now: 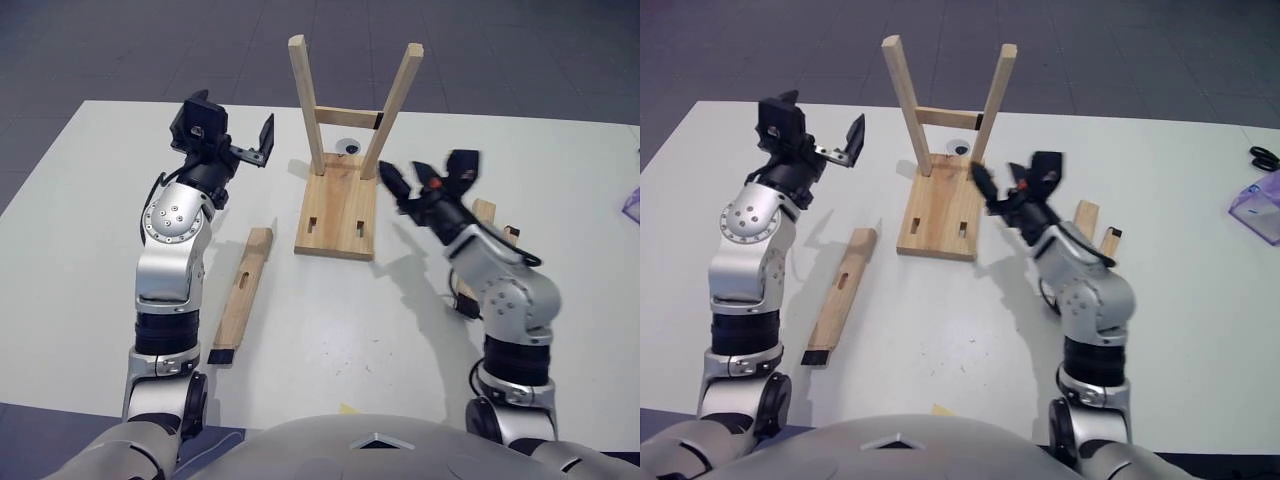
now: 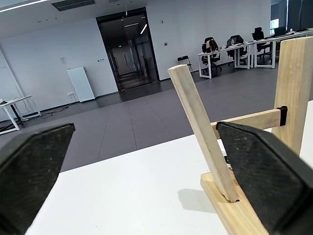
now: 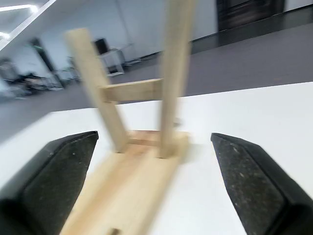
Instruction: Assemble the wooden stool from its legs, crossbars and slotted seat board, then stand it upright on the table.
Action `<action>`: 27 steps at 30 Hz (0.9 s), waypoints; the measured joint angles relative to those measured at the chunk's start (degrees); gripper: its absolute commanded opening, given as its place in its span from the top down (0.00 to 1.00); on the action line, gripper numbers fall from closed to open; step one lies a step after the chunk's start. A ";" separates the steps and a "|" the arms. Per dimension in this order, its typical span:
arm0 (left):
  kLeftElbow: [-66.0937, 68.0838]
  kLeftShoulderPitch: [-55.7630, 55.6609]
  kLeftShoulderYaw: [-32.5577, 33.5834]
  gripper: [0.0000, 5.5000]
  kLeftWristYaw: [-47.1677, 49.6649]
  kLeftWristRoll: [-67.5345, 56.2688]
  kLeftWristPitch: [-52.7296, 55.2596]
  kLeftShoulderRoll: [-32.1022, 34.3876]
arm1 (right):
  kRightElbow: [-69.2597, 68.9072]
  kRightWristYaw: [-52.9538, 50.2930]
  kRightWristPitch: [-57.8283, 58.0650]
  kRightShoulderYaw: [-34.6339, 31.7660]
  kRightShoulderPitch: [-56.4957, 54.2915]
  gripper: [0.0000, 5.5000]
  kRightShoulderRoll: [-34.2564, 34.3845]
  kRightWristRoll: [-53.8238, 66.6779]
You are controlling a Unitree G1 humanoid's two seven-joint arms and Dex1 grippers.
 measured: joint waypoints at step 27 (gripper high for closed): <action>-6.63 9.43 -4.98 0.02 0.17 2.09 2.00 -1.22 | 11.65 -11.43 -4.39 -10.99 6.37 0.02 4.19 -14.51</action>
